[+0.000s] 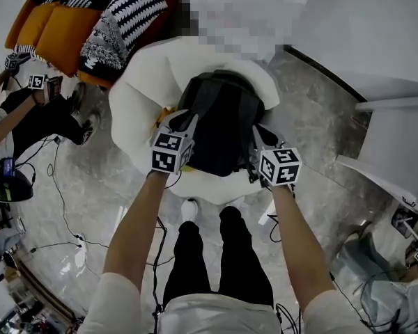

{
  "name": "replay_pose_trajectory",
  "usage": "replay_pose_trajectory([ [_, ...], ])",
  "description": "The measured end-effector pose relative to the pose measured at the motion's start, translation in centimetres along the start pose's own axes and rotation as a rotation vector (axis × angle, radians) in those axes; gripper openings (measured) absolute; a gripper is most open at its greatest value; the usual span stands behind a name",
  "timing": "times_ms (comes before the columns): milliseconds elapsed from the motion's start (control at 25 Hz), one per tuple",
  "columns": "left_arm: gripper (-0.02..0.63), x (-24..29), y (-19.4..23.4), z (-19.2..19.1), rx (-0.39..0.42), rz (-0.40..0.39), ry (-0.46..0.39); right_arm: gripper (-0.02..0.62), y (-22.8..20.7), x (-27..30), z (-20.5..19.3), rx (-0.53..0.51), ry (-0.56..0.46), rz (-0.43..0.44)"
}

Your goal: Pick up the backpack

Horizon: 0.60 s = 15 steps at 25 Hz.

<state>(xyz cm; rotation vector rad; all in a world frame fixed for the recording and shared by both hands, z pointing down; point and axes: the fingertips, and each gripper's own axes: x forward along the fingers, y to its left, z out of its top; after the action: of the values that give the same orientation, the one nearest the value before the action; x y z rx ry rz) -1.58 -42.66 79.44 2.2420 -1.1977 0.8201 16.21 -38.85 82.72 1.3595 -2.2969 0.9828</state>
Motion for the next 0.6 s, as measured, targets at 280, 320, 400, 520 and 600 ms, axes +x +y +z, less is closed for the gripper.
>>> replay_pose_trajectory([
  [280, 0.171, 3.3, 1.3, -2.5, 0.012, 0.005, 0.044, 0.074, -2.1, 1.9, -1.9, -0.004, 0.001, 0.009],
  [320, 0.184, 3.7, 1.7, -2.8, 0.011, 0.012, 0.046, 0.088, -2.4, 2.2, -2.3, -0.003, 0.001, 0.008],
  [400, 0.196, 4.2, 2.2, -3.4, 0.006, 0.022, 0.05, 0.12, -2.8, 2.6, -3.0, -0.001, 0.007, 0.009],
  [520, 0.21, 4.8, 2.7, -4.3, 0.022, 0.022, 0.066, 0.164, -3.1, 3.4, -3.9, 0.002, 0.012, 0.014],
  [600, 0.224, 5.2, 2.7, -4.9, 0.04, 0.012, 0.078, 0.183, -3.2, 3.9, -4.4, 0.012, 0.015, 0.025],
])
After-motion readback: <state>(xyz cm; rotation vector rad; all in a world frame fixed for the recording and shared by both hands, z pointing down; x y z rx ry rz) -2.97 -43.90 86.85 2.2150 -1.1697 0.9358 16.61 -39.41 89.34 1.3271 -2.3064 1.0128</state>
